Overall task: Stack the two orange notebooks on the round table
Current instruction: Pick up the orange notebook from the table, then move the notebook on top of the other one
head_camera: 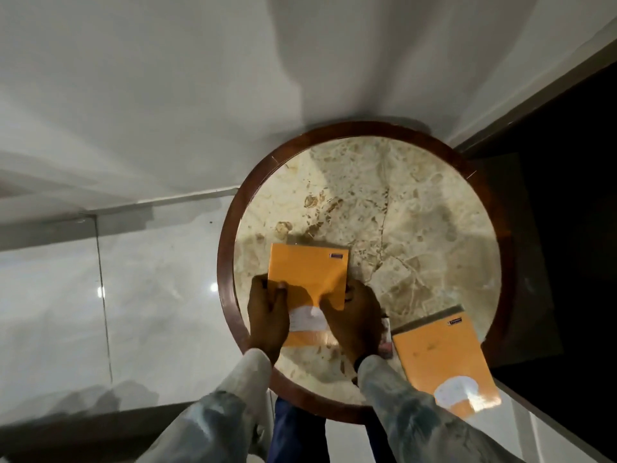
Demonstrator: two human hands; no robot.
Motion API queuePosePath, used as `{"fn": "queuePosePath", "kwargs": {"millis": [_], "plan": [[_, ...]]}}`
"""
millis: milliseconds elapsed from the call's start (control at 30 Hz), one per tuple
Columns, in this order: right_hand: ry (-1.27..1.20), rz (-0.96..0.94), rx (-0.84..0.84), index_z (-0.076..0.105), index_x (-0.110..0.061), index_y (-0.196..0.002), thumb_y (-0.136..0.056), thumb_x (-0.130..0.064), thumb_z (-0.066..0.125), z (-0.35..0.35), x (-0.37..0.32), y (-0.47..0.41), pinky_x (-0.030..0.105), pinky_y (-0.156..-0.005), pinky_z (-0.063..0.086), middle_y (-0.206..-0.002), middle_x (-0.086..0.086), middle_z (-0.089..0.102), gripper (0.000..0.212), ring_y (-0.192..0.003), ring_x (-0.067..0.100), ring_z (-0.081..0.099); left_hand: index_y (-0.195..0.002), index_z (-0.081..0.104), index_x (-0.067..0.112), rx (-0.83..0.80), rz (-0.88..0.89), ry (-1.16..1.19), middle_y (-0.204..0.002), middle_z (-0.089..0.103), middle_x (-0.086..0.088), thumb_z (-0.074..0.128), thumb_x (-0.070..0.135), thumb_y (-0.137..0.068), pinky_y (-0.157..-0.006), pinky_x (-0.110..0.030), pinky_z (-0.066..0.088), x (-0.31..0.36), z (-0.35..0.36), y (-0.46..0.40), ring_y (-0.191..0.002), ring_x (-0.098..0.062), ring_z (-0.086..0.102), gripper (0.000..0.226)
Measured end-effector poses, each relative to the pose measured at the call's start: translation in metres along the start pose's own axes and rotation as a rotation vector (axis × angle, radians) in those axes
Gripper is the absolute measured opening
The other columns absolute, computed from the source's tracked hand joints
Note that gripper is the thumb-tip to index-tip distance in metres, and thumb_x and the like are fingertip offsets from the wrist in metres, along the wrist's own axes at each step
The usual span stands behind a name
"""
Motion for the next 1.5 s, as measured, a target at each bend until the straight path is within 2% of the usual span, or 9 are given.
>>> {"fn": "queuePosePath", "kwargs": {"millis": [133, 300, 500, 600, 700, 833, 967, 1267, 1500], "plan": [[-0.098, 0.019, 0.01, 0.076, -0.011, -0.108, -0.075, -0.038, 0.086, -0.025, -0.044, -0.06, 0.043, -0.09, 0.06, -0.112, 0.016, 0.071, 0.044, -0.106, 0.032, 0.07, -0.113, 0.052, 0.013, -0.048, 0.097, 0.127, -0.099, 0.062, 0.007, 0.049, 0.026, -0.106, -0.08, -0.031, 0.056, 0.059, 0.019, -0.038, -0.094, -0.015, 0.063, 0.015], [-0.182, -0.018, 0.153, 0.056, -0.022, -0.057, -0.069, -0.034, 0.091, -0.069, -0.082, -0.121, 0.024, -0.058, 0.042, -0.062, -0.006, 0.063, 0.039, -0.058, 0.01, 0.06, -0.101, 0.067, 0.007, 0.087, 0.211, -0.093, -0.091, 0.07, -0.006, 0.065, 0.027, -0.097, -0.084, -0.044, 0.057, 0.126, 0.041, -0.087, -0.09, -0.032, 0.067, 0.02], [-0.096, -0.083, 0.192, 0.074, 0.002, -0.091, -0.076, -0.025, 0.087, -0.089, -0.084, -0.155, 0.042, -0.072, 0.058, -0.097, 0.022, 0.077, 0.033, -0.092, 0.038, 0.073, -0.1, 0.076, -0.001, 0.171, 0.275, -0.463, -0.106, 0.073, -0.022, 0.059, 0.033, -0.097, -0.092, -0.044, 0.052, 0.153, 0.066, -0.106, -0.104, -0.039, 0.064, 0.038], [-0.056, -0.037, 0.158, 0.07, -0.003, -0.113, -0.08, -0.027, 0.083, -0.109, -0.05, -0.126, 0.046, -0.091, 0.059, -0.111, 0.018, 0.075, 0.042, -0.107, 0.036, 0.07, -0.122, 0.068, 0.003, 0.168, 0.237, -0.467, -0.128, 0.06, -0.019, 0.059, 0.028, -0.099, -0.099, -0.041, 0.049, 0.132, 0.076, -0.067, -0.114, -0.037, 0.06, 0.036], [0.037, -0.017, 0.13, 0.067, -0.007, -0.115, -0.082, -0.026, 0.078, -0.13, 0.006, -0.075, 0.044, -0.093, 0.055, -0.114, 0.015, 0.071, 0.039, -0.11, 0.036, 0.066, -0.121, 0.063, 0.0, 0.067, 0.212, -0.442, -0.125, 0.059, -0.022, 0.061, 0.016, -0.096, -0.097, -0.041, 0.047, 0.088, 0.1, 0.005, -0.113, -0.04, 0.06, 0.03], [0.27, 0.064, 0.158, 0.061, -0.013, -0.126, -0.082, -0.029, 0.073, -0.163, 0.093, -0.01, 0.043, -0.103, 0.042, -0.121, 0.011, 0.067, 0.049, -0.118, 0.035, 0.062, -0.122, 0.066, 0.002, -0.073, 0.037, -0.481, -0.119, 0.066, -0.023, 0.059, 0.018, -0.097, -0.093, -0.04, 0.049, 0.017, 0.144, 0.107, -0.113, -0.041, 0.062, 0.031], [0.298, 0.206, 0.12, 0.043, -0.008, -0.147, -0.081, -0.031, 0.077, -0.184, 0.169, 0.023, 0.051, -0.105, 0.048, -0.14, 0.018, 0.055, 0.078, -0.129, 0.042, 0.054, -0.133, 0.06, 0.003, -0.173, -0.161, -0.566, -0.13, 0.065, -0.023, 0.056, 0.026, -0.1, -0.098, -0.043, 0.047, -0.043, 0.186, 0.172, -0.122, -0.04, 0.06, 0.04], [0.192, 0.265, -0.015, 0.051, -0.014, -0.136, -0.082, -0.037, 0.08, -0.186, 0.242, 0.034, 0.05, -0.101, 0.056, -0.136, 0.013, 0.063, 0.066, -0.124, 0.038, 0.063, -0.118, 0.066, 0.004, 0.01, -0.274, -0.401, -0.123, 0.068, -0.02, 0.063, 0.029, -0.095, -0.098, -0.045, 0.049, -0.067, 0.227, 0.19, -0.116, -0.04, 0.062, 0.034], [0.042, 0.22, 0.125, 0.062, -0.023, -0.118, -0.072, -0.056, 0.085, -0.227, 0.212, 0.023, 0.047, -0.088, 0.062, -0.113, 0.002, 0.079, 0.061, -0.101, 0.029, 0.075, -0.108, 0.069, 0.011, -0.009, 0.015, -0.325, -0.109, 0.068, -0.011, 0.066, 0.027, -0.094, -0.079, -0.033, 0.046, -0.008, 0.234, 0.158, -0.099, -0.031, 0.066, 0.022]]}}
Point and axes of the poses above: each hand's wrist, its own y-axis away from the middle knuckle, its own z-axis out of the palm, x = y × z, the point moved 5 cm from there along -y, towards the middle knuckle
